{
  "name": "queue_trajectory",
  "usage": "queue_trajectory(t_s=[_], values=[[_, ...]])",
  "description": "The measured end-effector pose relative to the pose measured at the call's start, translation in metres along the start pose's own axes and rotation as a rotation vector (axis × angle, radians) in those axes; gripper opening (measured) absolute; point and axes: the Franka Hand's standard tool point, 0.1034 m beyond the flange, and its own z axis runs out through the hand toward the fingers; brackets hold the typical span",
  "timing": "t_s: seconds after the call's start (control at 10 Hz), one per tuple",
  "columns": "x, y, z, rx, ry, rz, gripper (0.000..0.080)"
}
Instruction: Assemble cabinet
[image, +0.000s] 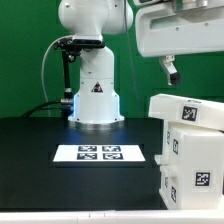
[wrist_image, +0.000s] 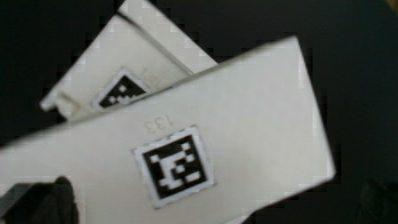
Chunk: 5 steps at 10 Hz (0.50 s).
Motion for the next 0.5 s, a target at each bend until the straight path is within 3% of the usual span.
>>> queue_trajectory(t_s=[0.3,0.5], values=[[0.0063,0.0036,-0.001,-0.005,0.015,-0.311,0.0796],[0.0124,0.0038,-0.0047,-0.015,0.044,-0.762,0.0796]])
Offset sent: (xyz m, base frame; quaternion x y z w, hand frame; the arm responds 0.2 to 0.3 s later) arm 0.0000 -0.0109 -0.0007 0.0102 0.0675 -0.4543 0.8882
